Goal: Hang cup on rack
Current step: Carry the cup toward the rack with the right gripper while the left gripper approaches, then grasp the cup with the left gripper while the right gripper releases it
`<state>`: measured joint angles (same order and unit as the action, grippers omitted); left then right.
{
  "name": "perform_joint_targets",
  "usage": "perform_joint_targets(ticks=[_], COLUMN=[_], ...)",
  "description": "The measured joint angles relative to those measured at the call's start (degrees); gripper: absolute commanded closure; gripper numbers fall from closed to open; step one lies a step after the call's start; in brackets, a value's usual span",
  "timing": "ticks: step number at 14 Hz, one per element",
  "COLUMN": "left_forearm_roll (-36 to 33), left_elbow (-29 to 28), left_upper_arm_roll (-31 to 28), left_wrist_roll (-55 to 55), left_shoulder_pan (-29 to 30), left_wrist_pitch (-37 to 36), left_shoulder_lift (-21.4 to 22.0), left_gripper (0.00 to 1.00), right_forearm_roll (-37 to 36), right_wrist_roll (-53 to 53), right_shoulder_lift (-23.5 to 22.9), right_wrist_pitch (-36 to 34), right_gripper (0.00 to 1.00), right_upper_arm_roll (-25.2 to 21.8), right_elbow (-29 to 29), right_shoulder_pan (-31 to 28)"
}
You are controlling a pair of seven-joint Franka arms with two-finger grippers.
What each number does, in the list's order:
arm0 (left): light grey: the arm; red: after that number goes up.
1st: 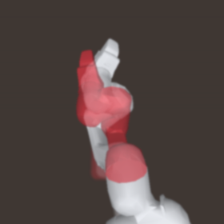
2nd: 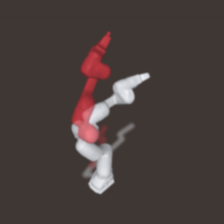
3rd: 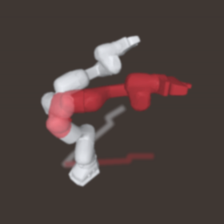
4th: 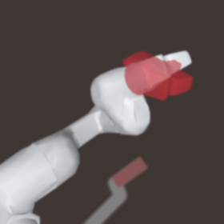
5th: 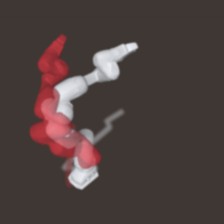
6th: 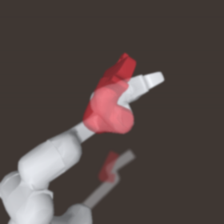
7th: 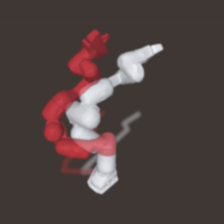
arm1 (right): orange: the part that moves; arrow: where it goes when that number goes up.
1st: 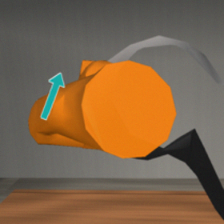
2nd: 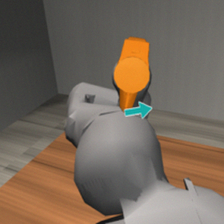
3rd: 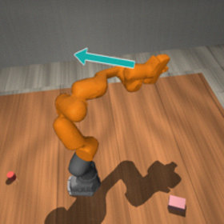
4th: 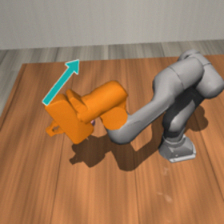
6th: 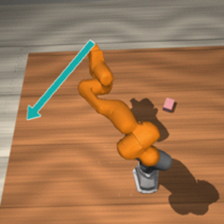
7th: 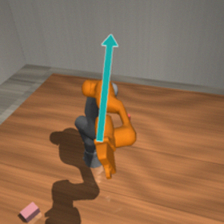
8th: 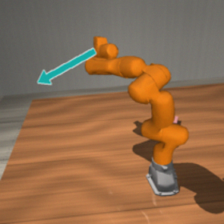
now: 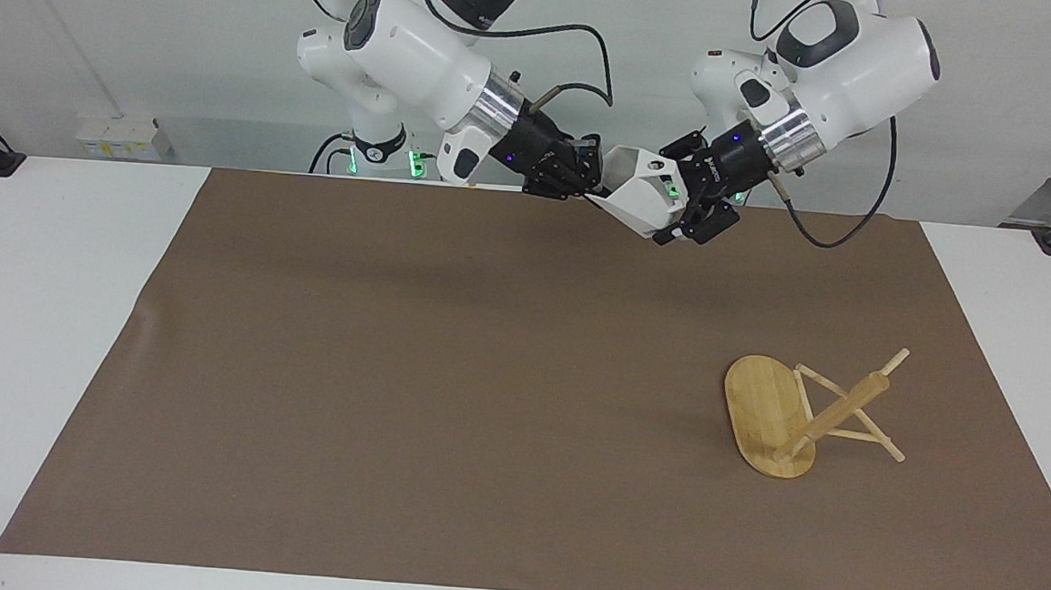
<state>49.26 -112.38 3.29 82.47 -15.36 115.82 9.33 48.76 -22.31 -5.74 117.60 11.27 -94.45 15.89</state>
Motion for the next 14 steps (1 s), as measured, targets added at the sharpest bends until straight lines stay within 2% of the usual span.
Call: perform_joint_targets(ticks=[1, 2, 4, 5, 9, 10, 13, 14], left_forearm_roll=[0.46, 0.55, 0.60, 0.59, 0.59, 0.59, 0.84, 1.04], left_elbow=[0.00, 0.01, -0.03, -0.04, -0.05, -0.05, -0.06, -0.05], left_upper_arm_roll=[-0.05, -0.13, -0.22, -0.22, -0.34, -0.34, -0.14, 0.04], left_wrist_roll=[0.01, 0.02, 0.71, 0.72, 0.52, -0.08, -3.44, -5.30], left_shoulder_pan=[-0.13, -0.14, -0.24, -0.40, -0.80, -0.82, -1.15, -1.67], left_wrist_pitch=[0.13, 0.49, 0.81, 1.10, 1.60, 1.59, 1.59, 1.65], left_shoulder_lift=[0.00, -0.02, -0.11, -0.14, -0.24, -0.23, -0.25, -0.25], left_gripper=[0.33, 0.41, 0.92, 1.00, 1.00, 1.00, 1.00, 1.00], right_forearm_roll=[0.00, 0.00, -0.02, -0.02, -0.02, -0.02, -0.01, -0.02], right_wrist_roll=[0.00, -0.01, -0.01, -0.01, -0.01, -0.01, -0.01, -0.01], right_shoulder_lift=[-0.01, -0.01, -0.02, -0.02, -0.01, -0.02, -0.04, -0.04], right_wrist_pitch=[-0.11, -0.44, -0.78, -0.82, -0.98, -0.98, -1.02, -0.99], right_gripper=[1.00, 1.00, 1.00, 1.00, 1.00, 0.96, 0.48, 0.36], right_upper_arm_roll=[-0.08, -0.18, -0.26, -0.36, -0.59, -0.61, -0.68, -0.54], right_elbow=[-0.01, -0.01, -0.02, -0.02, -0.02, -0.02, -0.01, -0.04], right_shoulder_pan=[0.00, -0.01, -0.01, -0.02, -0.03, -0.03, -0.03, 0.05])
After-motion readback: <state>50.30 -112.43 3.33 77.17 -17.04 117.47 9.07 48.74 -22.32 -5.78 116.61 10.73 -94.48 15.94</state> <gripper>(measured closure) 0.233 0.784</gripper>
